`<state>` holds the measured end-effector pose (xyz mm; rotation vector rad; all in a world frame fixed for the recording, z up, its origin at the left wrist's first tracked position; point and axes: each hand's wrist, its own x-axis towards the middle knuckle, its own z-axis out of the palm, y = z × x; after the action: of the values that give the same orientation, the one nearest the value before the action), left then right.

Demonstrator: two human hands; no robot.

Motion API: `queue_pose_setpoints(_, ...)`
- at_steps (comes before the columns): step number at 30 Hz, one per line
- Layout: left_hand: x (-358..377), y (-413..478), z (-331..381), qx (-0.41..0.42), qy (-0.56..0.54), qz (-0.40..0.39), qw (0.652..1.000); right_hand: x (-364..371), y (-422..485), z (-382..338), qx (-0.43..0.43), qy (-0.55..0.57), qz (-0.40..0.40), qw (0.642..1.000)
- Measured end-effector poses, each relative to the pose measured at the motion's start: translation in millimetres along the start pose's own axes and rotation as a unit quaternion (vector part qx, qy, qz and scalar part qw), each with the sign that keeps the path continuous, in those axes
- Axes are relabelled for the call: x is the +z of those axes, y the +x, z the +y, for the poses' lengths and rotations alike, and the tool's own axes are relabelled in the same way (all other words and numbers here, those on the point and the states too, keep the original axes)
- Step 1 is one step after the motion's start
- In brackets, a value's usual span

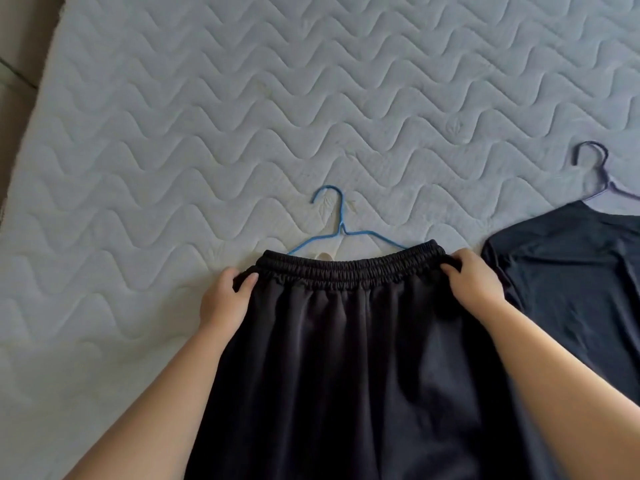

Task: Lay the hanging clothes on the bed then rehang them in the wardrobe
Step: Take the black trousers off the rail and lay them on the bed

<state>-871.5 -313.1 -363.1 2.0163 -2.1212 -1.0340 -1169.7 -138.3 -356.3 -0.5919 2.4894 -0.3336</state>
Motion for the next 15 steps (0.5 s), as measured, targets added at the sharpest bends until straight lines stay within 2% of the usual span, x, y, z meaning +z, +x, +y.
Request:
queue_pose_setpoints(3,-13.3,-13.8,7.3,-0.01,0.01,-0.019,1.0,-11.0,-19.8,-6.2,-0.003,-0.033,-0.031,0.999)
queue_pose_setpoints(6,-38.7,-41.9,7.0,-0.025,0.044,0.022,0.999,-25.6,-56.6,1.0,-0.019,-0.047,-0.021,0.999)
queue_pose_setpoints(9,-63.4,-97.8,6.3,-0.039,-0.055,0.054,0.996,-33.6,-106.5,24.1,-0.013,-0.005,-0.009,1.0)
queue_pose_setpoints(15,-82.8,-238.8,-11.8,-0.083,-0.181,0.021,0.98,-29.3,-225.3,95.3,0.041,0.091,-0.013,0.995)
